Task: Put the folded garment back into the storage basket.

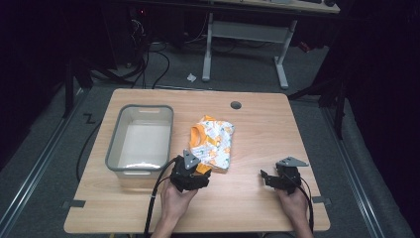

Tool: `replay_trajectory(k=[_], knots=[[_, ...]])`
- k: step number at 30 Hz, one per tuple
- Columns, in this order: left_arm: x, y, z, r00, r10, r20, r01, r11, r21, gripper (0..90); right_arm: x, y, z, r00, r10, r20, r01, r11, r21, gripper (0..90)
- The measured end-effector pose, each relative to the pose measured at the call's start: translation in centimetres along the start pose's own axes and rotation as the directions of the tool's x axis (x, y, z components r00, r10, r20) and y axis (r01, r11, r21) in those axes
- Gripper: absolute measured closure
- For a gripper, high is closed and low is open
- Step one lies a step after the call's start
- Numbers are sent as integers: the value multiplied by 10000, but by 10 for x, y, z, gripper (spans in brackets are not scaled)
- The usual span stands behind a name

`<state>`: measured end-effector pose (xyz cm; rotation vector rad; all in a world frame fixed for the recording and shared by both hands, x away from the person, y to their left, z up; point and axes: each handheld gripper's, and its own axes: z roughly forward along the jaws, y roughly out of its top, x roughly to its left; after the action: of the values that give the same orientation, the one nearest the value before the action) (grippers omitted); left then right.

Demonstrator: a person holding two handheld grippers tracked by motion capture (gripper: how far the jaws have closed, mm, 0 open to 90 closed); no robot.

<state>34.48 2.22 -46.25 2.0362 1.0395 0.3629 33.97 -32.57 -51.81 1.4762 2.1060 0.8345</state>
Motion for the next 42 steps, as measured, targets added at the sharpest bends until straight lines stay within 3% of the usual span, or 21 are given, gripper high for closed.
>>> replay_trajectory(k=[5,14,18,20,25,29,36,38,42], knots=[[6,12,5,9997,40,-245,-30,9992,391,317,0,0,0,10000,3,-7,-3,10000,-1,284],[13,35,11,9984,251,-507,-225,9984,522,315,0,0,0,10000,6,-8,-6,10000,-1,284],[16,43,16,9981,145,-595,-114,9986,516,312,0,0,0,10000,12,-13,-12,10000,-4,283],[18,48,19,9961,218,-854,-176,9986,495,309,0,0,0,10000,13,-11,-13,10000,-2,284],[22,58,28,9944,290,-1019,-217,9971,725,308,0,0,0,10000,11,-13,-11,10000,-3,283],[27,63,34,9963,-9,-859,74,9972,750,306,0,0,0,10000,14,-14,-14,10000,-3,284],[32,70,42,9965,-156,-818,227,9960,861,304,0,0,0,10000,16,-16,-16,10000,-6,284],[34,72,47,9957,-332,-867,423,9935,1058,293,0,0,0,10000,14,-13,-14,10000,-6,283],[38,77,56,9947,-313,-984,438,9908,1278,278,0,0,0,10000,14,-18,-14,10000,-6,283]])
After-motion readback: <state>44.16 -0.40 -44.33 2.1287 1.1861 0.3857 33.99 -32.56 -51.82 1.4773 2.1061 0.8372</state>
